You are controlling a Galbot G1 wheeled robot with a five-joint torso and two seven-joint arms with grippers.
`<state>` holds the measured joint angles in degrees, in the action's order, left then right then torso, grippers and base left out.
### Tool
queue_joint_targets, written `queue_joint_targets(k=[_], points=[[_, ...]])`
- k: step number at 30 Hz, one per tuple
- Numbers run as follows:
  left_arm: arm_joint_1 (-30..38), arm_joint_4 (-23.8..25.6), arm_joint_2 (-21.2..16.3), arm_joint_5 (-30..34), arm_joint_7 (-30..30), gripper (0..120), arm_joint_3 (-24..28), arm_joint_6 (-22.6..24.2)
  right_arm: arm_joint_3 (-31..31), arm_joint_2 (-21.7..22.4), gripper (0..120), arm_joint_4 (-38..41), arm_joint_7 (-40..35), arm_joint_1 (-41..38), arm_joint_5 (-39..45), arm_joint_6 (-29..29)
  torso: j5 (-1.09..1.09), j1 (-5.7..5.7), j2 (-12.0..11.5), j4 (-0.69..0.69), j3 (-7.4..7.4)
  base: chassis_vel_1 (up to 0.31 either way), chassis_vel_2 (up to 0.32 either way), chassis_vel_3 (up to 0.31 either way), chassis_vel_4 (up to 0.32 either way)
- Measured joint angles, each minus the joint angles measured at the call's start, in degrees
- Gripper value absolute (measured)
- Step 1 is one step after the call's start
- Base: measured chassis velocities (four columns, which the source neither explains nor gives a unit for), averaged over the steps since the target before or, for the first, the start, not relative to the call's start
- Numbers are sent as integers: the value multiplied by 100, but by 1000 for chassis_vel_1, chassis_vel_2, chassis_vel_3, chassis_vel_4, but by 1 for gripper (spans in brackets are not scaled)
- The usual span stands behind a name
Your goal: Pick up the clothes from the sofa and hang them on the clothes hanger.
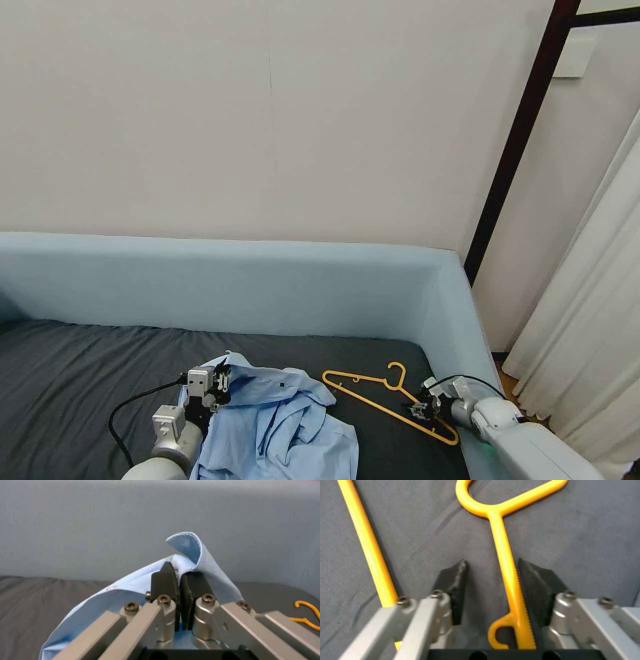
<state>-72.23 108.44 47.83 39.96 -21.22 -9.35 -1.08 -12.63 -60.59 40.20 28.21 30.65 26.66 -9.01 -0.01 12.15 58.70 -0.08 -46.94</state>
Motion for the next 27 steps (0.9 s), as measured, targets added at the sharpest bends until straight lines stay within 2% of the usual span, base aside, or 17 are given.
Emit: queue_joint_targets(k=[1, 2, 3, 8, 10, 18, 23, 27], points=[[0, 0, 0, 0, 0, 0, 0, 0, 0, 0, 41, 0, 0, 0, 0, 0, 0, 0, 0, 0, 0, 0, 0, 0, 0], [-2, 4, -2, 3, 0, 0, 0, 2, -1, 0, 29, -3, 6, -2, 33, -3, 0, 0, 0, 0, 0, 0, 0, 0, 0], [-2, 4, -2, 3, 0, 0, 0, 2, -1, 0, 29, -3, 6, -2, 33, -3, 0, 0, 0, 0, 0, 0, 0, 0, 0], [-5, 20, -9, 9, 1, 0, 21, 10, -13, 16, 8, 9, 8, -5, 160, -66, 0, 0, 0, 0, 0, 0, 0, 0, 0], [-3, 21, -10, 12, -2, 0, 35, 15, -21, 23, 5, 13, 6, -5, 174, -78, 0, 0, 0, 0, 0, 0, 0, 0, 0], [4, 17, -15, 15, -6, 0, 69, 25, -4, 155, 5, 207, -190, 84, 283, -96, 1, 0, 0, 0, 0, 0, 0, 0, 0], [67, 11, -27, 51, -6, 0, 115, 43, 35, 450, 5, 771, -617, 276, 461, -91, 0, 0, -1, -2, 0, 0, 0, 0, 0], [150, -18, -62, 100, -12, 0, 178, 60, 93, 982, 5, 2228, -1773, 663, 738, -878, -1, 0, -1, -1, 0, 0, 0, 0, 0]])
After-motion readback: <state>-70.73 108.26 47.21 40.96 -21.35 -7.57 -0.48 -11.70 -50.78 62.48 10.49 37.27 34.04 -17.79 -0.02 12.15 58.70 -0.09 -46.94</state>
